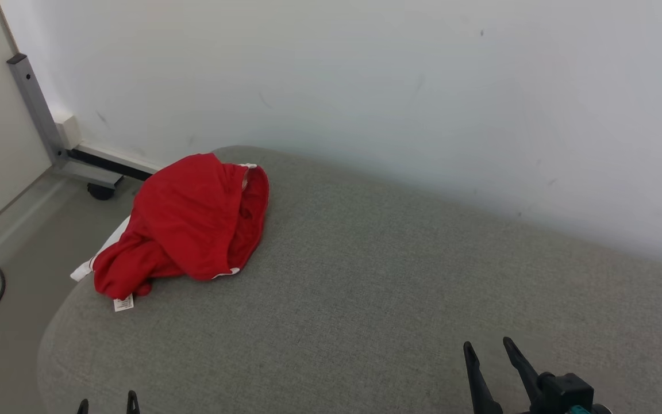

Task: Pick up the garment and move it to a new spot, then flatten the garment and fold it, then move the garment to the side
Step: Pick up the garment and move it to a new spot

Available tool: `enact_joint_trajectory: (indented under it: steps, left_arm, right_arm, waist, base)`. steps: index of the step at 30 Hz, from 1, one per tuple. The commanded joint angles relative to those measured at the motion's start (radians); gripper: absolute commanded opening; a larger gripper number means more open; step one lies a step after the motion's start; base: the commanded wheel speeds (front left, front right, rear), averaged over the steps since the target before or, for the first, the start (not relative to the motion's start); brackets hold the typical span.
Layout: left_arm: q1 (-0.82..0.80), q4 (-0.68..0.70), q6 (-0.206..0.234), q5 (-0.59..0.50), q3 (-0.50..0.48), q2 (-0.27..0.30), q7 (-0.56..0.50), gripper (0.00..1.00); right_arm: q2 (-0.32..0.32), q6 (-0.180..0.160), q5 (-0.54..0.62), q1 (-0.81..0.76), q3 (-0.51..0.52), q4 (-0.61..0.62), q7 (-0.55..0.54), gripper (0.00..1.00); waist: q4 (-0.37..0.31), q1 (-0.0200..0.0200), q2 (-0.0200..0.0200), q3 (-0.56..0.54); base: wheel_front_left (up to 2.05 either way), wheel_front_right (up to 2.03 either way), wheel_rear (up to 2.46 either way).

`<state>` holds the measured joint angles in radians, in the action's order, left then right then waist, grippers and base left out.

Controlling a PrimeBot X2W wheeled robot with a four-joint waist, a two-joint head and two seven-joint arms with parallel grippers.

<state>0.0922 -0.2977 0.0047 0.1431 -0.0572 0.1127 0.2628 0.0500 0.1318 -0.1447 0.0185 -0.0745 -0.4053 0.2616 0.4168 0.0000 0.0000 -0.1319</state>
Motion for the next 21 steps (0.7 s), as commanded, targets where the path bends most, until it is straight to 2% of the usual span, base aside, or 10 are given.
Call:
enact_joint_trajectory:
  steps: [1,11,18,21]
  left_arm:
    - [0.012,0.012,0.005,0.006,-0.006,-0.007,0.004,1.00]
    - [0.030,0.049,0.019,0.003,-0.035,-0.026,0.004,1.00]
    - [0.011,0.009,-0.001,0.026,-0.033,-0.037,0.004,1.00]
    - [-0.051,-0.028,-0.018,0.039,-0.020,-0.039,0.004,1.00]
  right_arm:
    - [0.001,-0.002,0.003,0.019,-0.008,-0.006,0.004,1.00]
    - [0.001,-0.002,-0.013,0.062,-0.035,-0.028,0.004,1.00]
    - [0.001,-0.002,-0.007,0.054,-0.022,-0.031,0.004,1.00]
    - [0.001,-0.002,0.006,0.042,-0.005,-0.023,0.004,1.00]
  waist:
    - [0.045,0.0000,0.0000,0.046]
    - [0.059,0.0000,0.0000,0.064]
    - [0.056,0.0000,0.0000,0.062]
    - [0.061,0.0000,0.0000,0.069]
  base:
    - [0.00,0.00,0.00]
    - [0.00,0.00,0.00]
    - [0.00,0.00,0.00]
    - [0.00,0.00,0.00]
